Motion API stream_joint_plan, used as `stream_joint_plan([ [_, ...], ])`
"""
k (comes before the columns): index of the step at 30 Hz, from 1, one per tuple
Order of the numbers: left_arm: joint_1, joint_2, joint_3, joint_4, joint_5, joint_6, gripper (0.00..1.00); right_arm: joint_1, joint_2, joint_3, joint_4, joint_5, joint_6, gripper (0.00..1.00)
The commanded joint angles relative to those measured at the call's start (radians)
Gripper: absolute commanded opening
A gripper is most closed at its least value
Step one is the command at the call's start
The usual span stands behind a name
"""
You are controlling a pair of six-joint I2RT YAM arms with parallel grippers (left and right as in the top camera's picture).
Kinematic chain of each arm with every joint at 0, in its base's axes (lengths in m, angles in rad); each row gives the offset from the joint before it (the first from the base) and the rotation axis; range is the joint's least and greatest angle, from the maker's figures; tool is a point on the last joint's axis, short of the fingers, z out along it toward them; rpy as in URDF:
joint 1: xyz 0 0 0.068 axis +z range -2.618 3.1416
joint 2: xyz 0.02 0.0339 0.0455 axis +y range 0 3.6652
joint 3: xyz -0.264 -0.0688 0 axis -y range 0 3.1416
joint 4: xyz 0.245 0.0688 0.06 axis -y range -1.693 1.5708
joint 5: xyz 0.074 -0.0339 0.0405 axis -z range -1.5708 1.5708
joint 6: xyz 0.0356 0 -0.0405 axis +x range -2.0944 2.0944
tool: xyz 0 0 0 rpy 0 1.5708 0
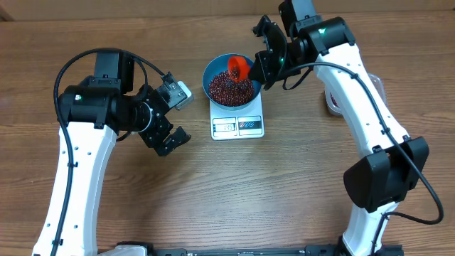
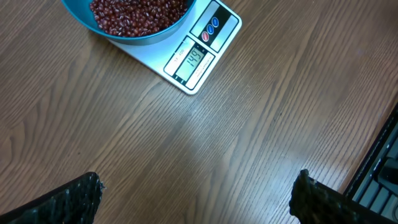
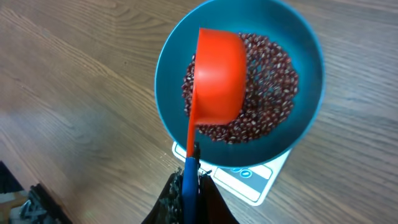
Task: Scoop item into bowl and weigh 150g on scale
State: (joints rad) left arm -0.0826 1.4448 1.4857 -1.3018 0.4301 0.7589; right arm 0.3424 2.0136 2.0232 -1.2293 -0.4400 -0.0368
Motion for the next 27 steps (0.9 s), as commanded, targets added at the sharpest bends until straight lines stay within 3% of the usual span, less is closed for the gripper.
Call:
stream_joint_plan([
  [1,0.004,-0.012,0.02,0.001,0.005,-0.007,1.0,0.024,0.01,0.0,0.009,0.002,0.023,0.04],
  [6,0.004,-0.012,0.02,0.001,0.005,-0.007,1.0,0.05,0.013,-0.002,0.091,0.021,0.056,0.04],
  [18,0.004,-0.012,0.02,0.001,0.005,-0.007,1.0,0.063,0.006,0.0,0.023,0.099,0.06,0.04],
  [27,0.004,-0.012,0.02,0.001,0.005,-0.007,1.0,0.063,-0.001,-0.001,0.064,0.114,0.087,0.04],
])
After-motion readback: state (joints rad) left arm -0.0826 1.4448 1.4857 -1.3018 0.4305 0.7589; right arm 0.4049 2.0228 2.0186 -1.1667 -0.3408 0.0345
